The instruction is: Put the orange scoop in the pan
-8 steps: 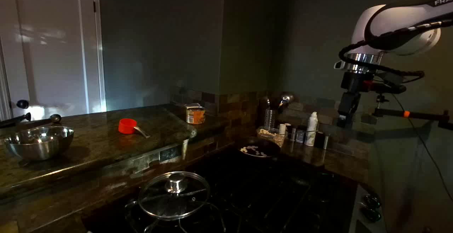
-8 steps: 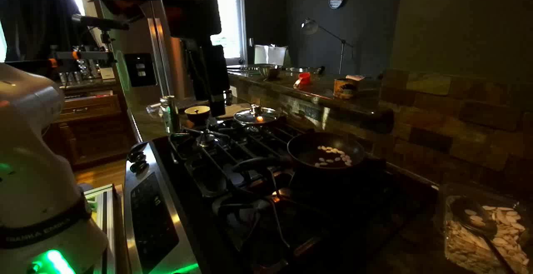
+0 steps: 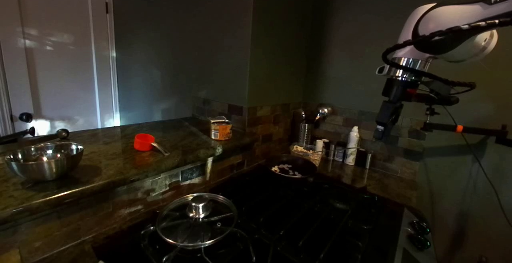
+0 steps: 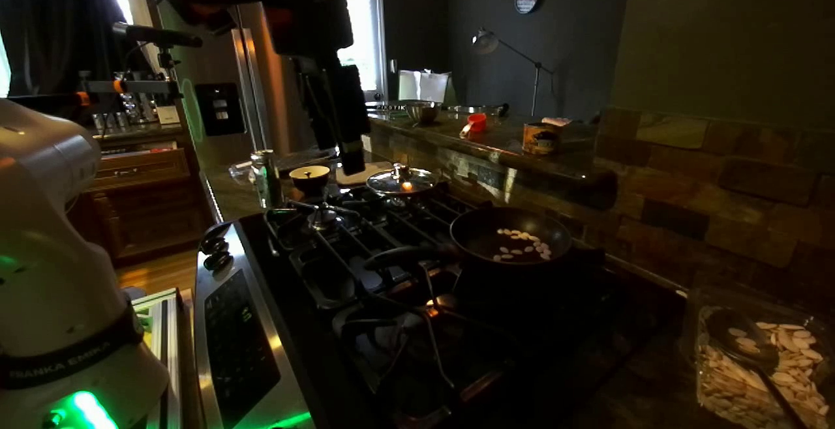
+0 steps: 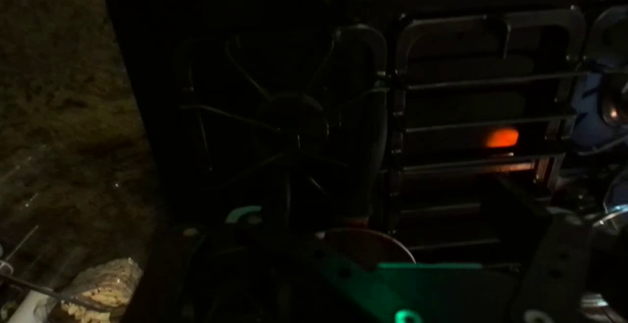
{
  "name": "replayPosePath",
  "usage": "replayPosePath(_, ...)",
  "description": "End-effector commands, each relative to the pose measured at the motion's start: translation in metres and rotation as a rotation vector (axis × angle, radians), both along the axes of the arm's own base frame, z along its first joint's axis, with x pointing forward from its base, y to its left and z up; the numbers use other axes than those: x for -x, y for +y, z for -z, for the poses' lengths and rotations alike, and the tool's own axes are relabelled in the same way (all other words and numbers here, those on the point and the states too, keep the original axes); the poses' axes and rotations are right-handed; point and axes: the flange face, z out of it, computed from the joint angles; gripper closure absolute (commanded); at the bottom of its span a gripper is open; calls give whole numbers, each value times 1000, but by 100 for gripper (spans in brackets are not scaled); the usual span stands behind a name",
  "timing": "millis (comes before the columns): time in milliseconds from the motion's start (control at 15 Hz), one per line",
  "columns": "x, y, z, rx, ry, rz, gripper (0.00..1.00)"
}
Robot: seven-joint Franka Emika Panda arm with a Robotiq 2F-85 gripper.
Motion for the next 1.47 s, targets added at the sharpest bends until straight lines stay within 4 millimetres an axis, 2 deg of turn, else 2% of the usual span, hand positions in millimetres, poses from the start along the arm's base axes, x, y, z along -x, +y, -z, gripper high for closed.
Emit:
replayPosePath(0, -42, 11, -6, -108, -152, -42, 0)
replayPosePath(133, -85, 25, -9, -142, -245, -112, 0)
replayPosePath(267, -128, 51, -14, -220, -324, -153, 0)
replayPosePath(533, -203, 124, -24, -339, -354, -368, 0)
replayPosePath(667, -237, 152, -28, -394, -331, -467, 0)
replayPosePath(733, -199, 139, -27, -354, -356, -382, 0)
replayPosePath(800, -211, 147, -27, -355, -349, -398, 0)
replayPosePath(867, -214, 149, -25, -345, -341, -398, 0)
replayPosePath(1133, -207, 137, -28, -340, -353, -375, 0)
replayPosePath(1200, -210, 138, -28, -331, -388, -385, 0)
replayPosePath(1400, -259, 154, -23, -274, -468, -508, 0)
